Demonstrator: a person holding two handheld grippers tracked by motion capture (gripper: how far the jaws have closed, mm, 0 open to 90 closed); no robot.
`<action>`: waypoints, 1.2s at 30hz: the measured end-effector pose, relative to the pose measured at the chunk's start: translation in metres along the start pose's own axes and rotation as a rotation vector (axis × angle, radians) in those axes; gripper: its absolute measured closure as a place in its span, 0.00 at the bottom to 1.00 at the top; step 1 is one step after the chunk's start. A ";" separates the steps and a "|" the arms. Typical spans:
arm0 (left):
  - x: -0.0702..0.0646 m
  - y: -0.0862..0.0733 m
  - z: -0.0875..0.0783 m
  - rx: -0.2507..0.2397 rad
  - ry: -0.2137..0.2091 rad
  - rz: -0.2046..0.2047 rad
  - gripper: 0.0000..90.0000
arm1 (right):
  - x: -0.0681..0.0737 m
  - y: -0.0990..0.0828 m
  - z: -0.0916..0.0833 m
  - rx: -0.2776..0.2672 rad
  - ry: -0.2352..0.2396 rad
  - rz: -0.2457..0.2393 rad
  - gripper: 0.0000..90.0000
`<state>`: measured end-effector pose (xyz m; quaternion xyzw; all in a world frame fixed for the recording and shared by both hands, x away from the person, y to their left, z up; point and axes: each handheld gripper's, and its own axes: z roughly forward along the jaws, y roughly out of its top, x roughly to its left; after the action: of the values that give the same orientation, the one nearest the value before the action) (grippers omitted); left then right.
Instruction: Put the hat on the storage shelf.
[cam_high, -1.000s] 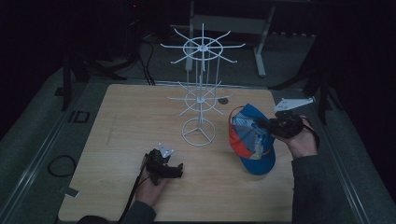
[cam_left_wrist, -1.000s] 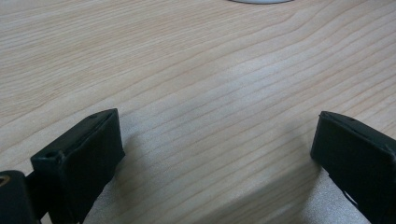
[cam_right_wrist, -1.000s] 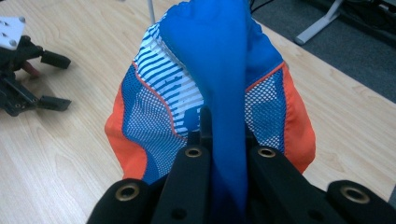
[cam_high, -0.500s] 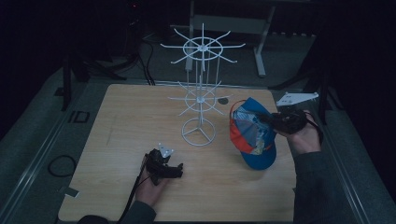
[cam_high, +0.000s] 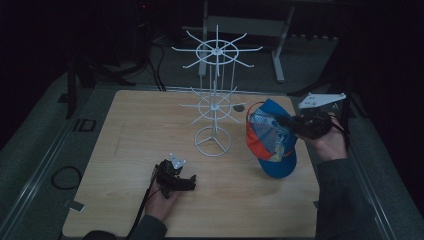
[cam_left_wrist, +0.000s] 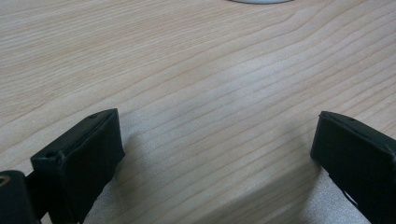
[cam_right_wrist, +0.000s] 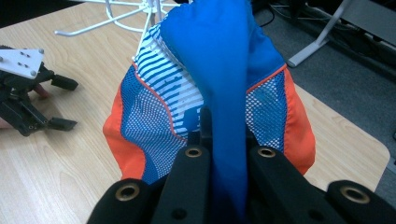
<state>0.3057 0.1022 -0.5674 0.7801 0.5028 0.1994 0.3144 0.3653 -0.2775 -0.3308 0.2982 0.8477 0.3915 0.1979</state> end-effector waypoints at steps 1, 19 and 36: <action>0.000 0.000 0.000 0.001 0.000 0.001 0.03 | 0.000 0.001 -0.001 -0.003 0.000 -0.001 0.99; 0.000 0.000 0.000 0.003 0.000 0.003 0.03 | 0.001 0.012 -0.009 -0.026 0.017 -0.012 0.99; 0.000 0.000 0.000 0.002 0.000 0.003 0.03 | 0.000 0.023 -0.016 -0.062 0.021 -0.021 0.99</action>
<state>0.3057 0.1024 -0.5673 0.7810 0.5019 0.1995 0.3136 0.3640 -0.2749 -0.3030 0.2785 0.8404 0.4186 0.2021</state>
